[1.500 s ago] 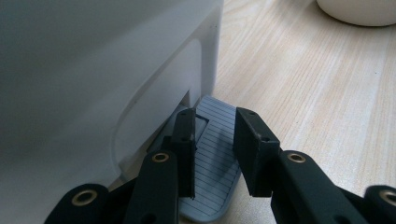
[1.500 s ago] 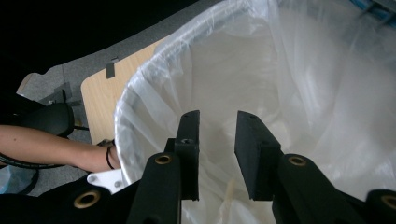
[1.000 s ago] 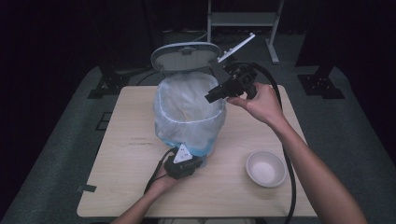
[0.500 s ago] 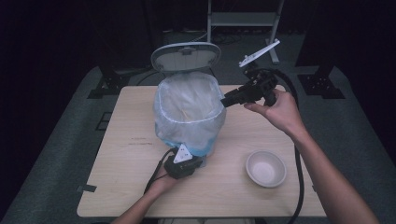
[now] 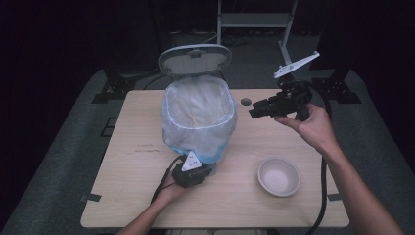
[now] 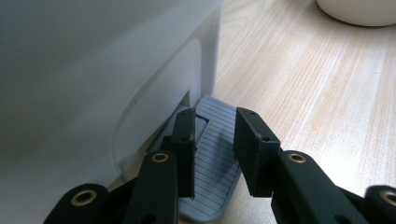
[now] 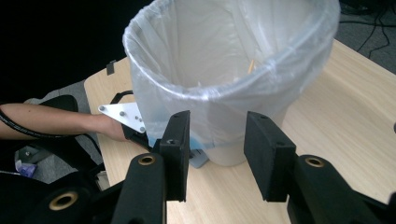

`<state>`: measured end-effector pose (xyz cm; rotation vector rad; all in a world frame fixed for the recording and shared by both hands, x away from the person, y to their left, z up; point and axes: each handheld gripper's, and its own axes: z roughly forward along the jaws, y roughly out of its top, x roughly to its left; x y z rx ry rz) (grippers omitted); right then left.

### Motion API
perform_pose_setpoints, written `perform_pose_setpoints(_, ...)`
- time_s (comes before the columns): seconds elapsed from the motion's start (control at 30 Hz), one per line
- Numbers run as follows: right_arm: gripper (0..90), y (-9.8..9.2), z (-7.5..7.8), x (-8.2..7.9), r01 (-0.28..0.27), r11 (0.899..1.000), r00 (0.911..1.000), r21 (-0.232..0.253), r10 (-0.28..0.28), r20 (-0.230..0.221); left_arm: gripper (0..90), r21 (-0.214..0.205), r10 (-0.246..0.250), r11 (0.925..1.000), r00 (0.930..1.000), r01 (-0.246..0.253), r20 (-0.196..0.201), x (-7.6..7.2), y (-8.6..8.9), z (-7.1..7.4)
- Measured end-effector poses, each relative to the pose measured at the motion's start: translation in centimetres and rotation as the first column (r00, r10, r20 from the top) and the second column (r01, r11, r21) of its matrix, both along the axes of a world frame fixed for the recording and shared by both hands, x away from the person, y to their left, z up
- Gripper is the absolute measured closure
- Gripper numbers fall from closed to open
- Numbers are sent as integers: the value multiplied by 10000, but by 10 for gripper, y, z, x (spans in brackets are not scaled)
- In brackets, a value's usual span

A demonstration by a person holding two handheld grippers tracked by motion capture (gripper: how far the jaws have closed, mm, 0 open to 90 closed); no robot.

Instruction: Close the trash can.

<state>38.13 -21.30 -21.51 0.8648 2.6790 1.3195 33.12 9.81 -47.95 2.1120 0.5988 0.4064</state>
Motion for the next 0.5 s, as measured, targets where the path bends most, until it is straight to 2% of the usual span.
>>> perform_pose_setpoints(0.5, 579, -34, -27, -10, 346, 9987, 9993, 383, -341, -154, 696, -19, 6, 10000, 10000, -6, 10, 0, 0, 0)
